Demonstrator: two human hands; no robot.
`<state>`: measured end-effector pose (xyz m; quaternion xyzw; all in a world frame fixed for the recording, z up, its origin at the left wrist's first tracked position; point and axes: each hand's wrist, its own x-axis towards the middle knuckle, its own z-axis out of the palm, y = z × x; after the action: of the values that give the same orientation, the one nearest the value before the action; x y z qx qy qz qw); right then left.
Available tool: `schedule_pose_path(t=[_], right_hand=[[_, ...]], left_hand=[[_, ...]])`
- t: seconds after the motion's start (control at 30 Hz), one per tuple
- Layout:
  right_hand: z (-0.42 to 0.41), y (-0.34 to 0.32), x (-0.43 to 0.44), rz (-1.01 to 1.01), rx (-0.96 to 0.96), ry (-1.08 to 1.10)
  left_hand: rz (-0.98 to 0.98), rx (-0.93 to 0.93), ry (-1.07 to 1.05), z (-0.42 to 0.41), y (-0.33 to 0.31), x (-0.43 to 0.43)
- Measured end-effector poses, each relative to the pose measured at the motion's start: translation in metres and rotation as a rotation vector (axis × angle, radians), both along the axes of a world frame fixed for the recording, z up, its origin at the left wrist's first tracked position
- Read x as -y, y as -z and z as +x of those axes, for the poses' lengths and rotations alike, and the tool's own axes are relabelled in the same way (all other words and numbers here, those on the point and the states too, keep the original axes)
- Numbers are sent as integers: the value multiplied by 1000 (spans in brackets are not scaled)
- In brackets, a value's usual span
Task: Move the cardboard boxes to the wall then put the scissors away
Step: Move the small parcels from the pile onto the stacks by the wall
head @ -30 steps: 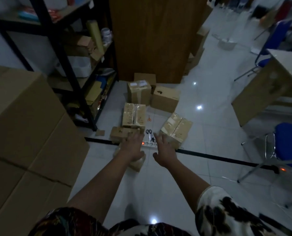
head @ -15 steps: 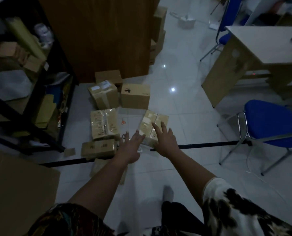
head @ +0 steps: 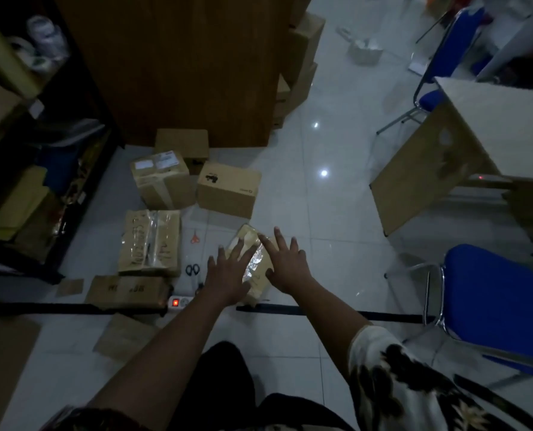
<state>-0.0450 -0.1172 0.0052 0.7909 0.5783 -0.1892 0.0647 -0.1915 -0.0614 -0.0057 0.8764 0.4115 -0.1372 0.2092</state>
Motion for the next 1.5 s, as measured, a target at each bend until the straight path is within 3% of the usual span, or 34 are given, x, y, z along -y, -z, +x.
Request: schedule_pose_path(t=[0.37, 0.67, 0.87, 1.17, 1.3, 1.5], right_hand=[[54, 57, -106, -58, -130, -75], [112, 87, -171, -130, -123, -199], [152, 139, -205, -167, -163, -340], [201, 260, -242, -267, 16, -742], [214, 316, -249, -266, 113, -907], [227, 411, -263, -263, 168, -952]], left_hand=[[-87, -141, -139, 47, 46, -87], [-160, -187, -260, 81, 79, -133], [-159, -226, -442, 129, 126, -145], [-223, -225, -780, 187, 259, -125], [-208, -250, -818, 187, 320, -106], [-230, -265, -857, 178, 414, -96]])
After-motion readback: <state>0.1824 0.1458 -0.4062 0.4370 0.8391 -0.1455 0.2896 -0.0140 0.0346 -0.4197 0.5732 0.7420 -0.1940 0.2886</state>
